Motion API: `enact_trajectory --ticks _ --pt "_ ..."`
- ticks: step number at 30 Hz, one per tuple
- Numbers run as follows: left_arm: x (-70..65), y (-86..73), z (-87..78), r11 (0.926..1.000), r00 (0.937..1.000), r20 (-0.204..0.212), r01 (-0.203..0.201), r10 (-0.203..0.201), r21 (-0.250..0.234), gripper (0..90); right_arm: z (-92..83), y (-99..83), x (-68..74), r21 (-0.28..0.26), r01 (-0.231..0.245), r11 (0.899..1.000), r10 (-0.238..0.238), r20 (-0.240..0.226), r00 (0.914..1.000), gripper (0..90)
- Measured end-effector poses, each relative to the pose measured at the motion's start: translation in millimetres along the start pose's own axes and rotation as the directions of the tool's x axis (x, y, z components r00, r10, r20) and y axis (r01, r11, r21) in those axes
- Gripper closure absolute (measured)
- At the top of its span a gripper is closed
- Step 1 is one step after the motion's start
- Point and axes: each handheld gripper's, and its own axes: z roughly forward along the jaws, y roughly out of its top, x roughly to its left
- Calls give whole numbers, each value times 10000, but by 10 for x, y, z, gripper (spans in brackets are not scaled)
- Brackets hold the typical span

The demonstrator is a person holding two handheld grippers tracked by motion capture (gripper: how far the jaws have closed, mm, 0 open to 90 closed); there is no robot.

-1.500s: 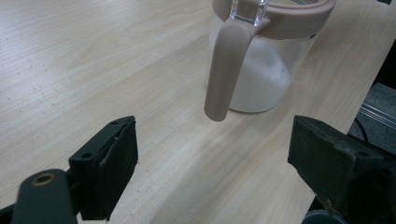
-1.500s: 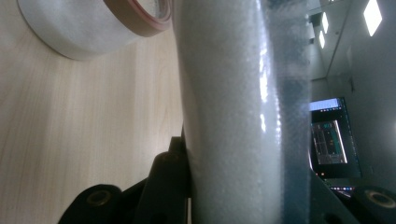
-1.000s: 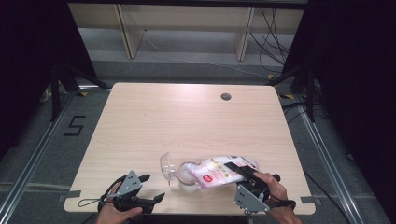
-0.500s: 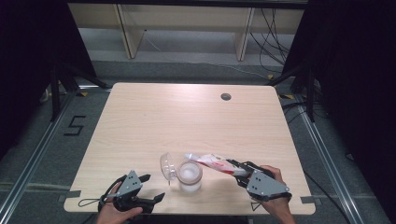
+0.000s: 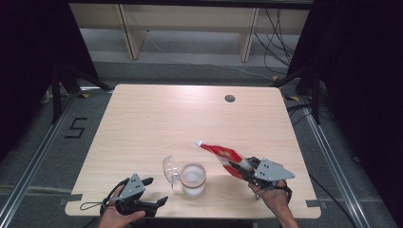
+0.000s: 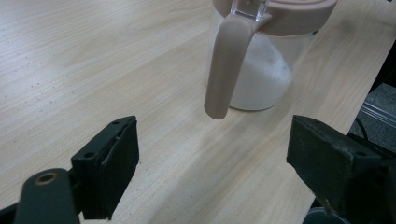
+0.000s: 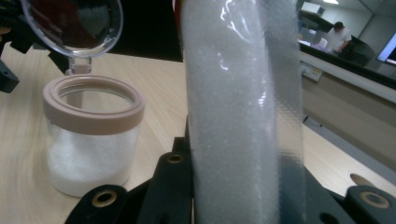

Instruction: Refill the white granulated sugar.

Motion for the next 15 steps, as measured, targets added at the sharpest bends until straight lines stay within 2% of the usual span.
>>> enact_trajectory --ticks 1,2,3,6,10,11,12,13,14,15 --pt "0 0 -1 10000 10000 3 1 -1 -2 165 6 -13 2 47 -223 9997 223 -20 9997 785" --pt "1 0 -3 10000 10000 -3 -25 25 23 165 14 -30 -8 143 -244 9996 243 36 9997 784" --pt "-11 -1 6 9998 9999 48 121 -120 -125 165 24 -46 -17 187 -233 9996 232 90 9997 785" --pt "-9 0 0 9999 9999 86 66 -65 -88 165 54 -105 -19 425 -522 9977 515 173 9985 785" --pt "-7 1 1 10000 10000 86 50 -49 -82 165 62 -164 -16 451 -944 9945 938 141 9955 785" --pt "-6 0 1 10000 10000 85 42 -41 -62 165 71 -176 -19 343 -954 9948 952 66 9954 785" --pt "-6 1 1 10000 10000 86 31 -31 -58 165 76 -188 -13 487 -987 9939 977 222 9950 785" --pt "-7 1 1 10000 10000 79 35 -34 -65 165 77 -192 -18 636 -944 9935 939 110 9955 785" --pt "-8 2 0 10000 10000 69 46 -46 -78 165 80 -204 -17 682 -1133 9912 1124 164 9935 785" --pt "-8 2 -2 9999 10000 71 70 -69 -108 165 75 -211 -41 581 -959 9937 947 216 9953 785"
